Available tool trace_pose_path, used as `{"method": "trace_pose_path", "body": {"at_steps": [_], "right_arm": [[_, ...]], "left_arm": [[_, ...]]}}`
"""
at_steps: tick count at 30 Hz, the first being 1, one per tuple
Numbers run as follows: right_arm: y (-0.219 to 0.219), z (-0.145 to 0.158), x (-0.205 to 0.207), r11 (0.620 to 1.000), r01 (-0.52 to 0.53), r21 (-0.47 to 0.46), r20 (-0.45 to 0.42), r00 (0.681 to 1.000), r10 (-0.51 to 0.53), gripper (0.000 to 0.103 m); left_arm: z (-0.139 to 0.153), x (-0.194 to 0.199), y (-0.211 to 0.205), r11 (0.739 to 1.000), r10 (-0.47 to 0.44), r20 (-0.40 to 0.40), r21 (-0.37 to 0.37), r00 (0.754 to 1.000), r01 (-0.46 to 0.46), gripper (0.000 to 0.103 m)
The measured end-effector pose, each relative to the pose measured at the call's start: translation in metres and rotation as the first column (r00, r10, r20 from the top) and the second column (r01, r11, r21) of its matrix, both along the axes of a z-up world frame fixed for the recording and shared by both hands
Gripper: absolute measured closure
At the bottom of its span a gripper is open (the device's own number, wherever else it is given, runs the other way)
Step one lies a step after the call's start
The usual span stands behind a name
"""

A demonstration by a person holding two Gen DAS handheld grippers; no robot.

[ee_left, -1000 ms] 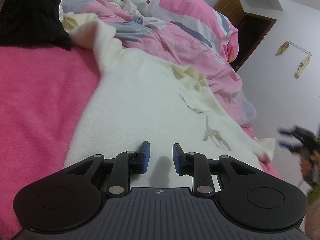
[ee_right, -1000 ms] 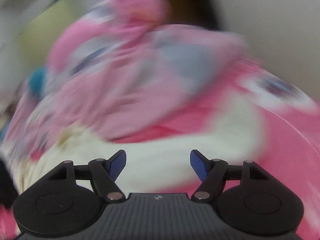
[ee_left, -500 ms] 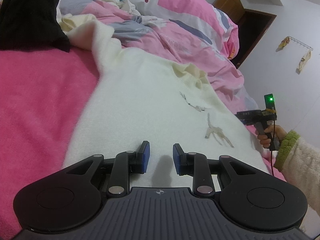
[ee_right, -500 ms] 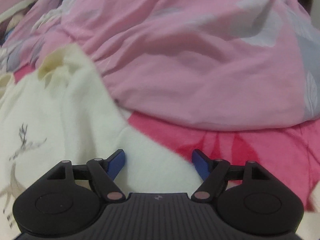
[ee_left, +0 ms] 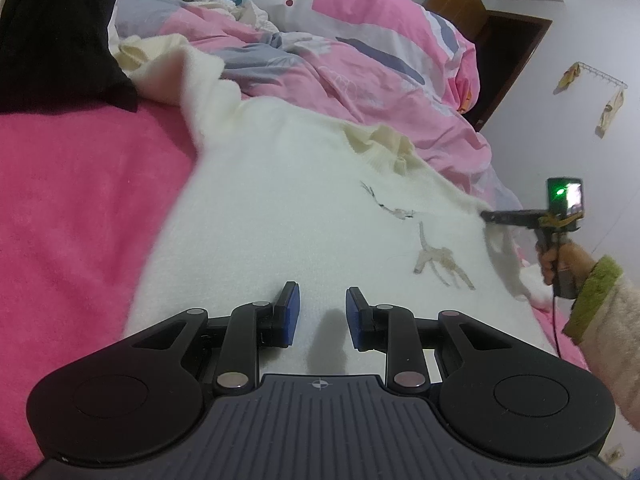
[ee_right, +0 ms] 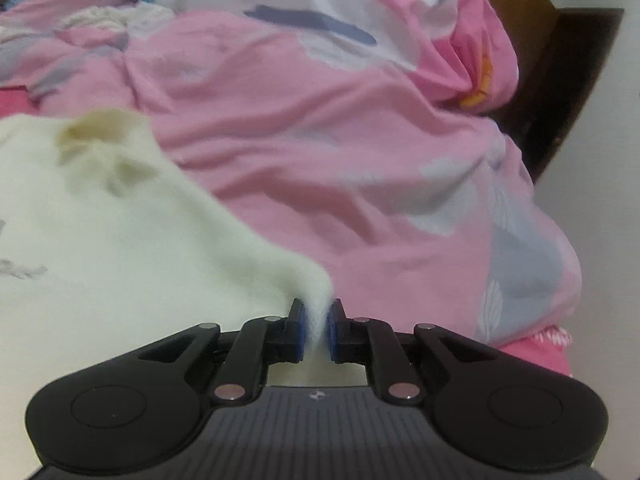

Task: Fold clothes
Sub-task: 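Pinch the sweater edge with the right gripper and lay it down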

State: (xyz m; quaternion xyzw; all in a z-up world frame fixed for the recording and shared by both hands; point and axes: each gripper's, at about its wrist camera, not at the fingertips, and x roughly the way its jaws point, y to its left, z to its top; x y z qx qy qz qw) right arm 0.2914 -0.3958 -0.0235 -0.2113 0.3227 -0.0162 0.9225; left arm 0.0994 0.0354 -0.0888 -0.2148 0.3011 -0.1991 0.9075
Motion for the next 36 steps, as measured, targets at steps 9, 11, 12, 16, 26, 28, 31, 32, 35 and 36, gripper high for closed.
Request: {"method": "trace_pose_path", "body": {"at_steps": [9,11,12,16,26,28,31,32,35,36], "right_arm": [[-0.075,-0.015,0.026,0.884,0.250,0.395,-0.018,0.964,-0.265,0.052],[-0.109,0.005,0.008,0.772,0.310,0.556,-0.008,0.930,-0.368,0.054],[-0.116,0.016,-0.005,0.744,0.296,0.599,0.007,0.927,-0.374,0.055],[-0.075,0.030,-0.038,0.745,0.113,0.658,-0.009,0.990,-0.143,0.058],[-0.104,-0.034,-0.018,0.598,0.331,0.730,-0.250,0.944,-0.217,0.103],[-0.119,-0.015,-0.040,0.594,0.358,0.720,-0.208,0.929,-0.307,0.103],[-0.107,0.010,-0.076,0.646,0.293,0.705,-0.166,0.954,-0.251,0.103],[-0.088,0.012,-0.088,0.678,0.253,0.690,-0.168,0.967,-0.190,0.102],[-0.038,-0.002,-0.119,0.713,0.149,0.685,-0.220,0.976,0.008,0.102],[-0.030,-0.011,-0.129,0.732,0.143,0.666,-0.241,0.970,0.030,0.102]], "left_arm": [[0.001,0.000,-0.001,1.000,0.001,0.000,0.006,1.000,-0.001,0.077],[0.000,0.000,-0.001,1.000,0.001,0.000,0.004,1.000,-0.001,0.077],[0.000,0.000,0.000,1.000,0.001,0.000,0.004,1.000,-0.001,0.077],[0.000,0.000,0.000,1.000,0.001,0.000,0.005,1.000,-0.001,0.077],[0.001,0.000,-0.003,1.000,0.002,0.000,0.026,1.000,-0.002,0.077],[0.001,0.000,-0.003,1.000,0.002,0.000,0.025,1.000,-0.002,0.077],[0.001,0.000,-0.003,1.000,0.002,0.000,0.025,1.000,-0.002,0.077],[0.002,0.000,-0.003,1.000,0.003,0.000,0.026,1.000,-0.003,0.077],[0.002,0.001,-0.004,0.999,0.003,-0.001,0.037,1.000,-0.003,0.077],[0.002,0.001,-0.005,0.999,0.003,-0.002,0.041,1.000,-0.003,0.077]]}}
